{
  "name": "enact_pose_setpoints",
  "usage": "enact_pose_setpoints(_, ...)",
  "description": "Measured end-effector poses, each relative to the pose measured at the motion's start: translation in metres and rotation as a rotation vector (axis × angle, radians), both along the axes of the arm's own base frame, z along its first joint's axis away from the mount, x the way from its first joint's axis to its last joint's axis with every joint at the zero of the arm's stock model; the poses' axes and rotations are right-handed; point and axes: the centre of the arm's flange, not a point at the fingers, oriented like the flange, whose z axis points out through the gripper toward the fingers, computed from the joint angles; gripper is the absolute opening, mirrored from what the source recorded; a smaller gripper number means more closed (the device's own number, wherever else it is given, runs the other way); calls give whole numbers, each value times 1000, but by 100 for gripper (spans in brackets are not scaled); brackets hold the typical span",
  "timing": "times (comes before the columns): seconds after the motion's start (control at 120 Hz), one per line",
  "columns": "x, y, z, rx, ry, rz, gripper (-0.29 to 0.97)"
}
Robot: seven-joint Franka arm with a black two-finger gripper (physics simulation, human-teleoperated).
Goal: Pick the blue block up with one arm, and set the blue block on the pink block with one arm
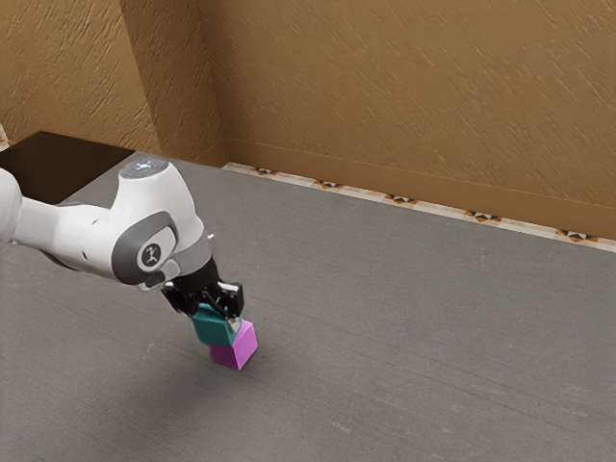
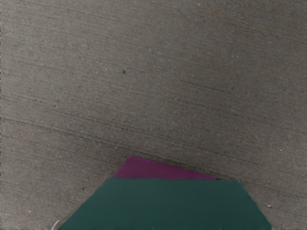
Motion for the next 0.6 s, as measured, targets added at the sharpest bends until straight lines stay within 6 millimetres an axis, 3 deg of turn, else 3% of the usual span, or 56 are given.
enact_pose_setpoints(0.6, 4, 0, 1, 1, -23, 2, 28)
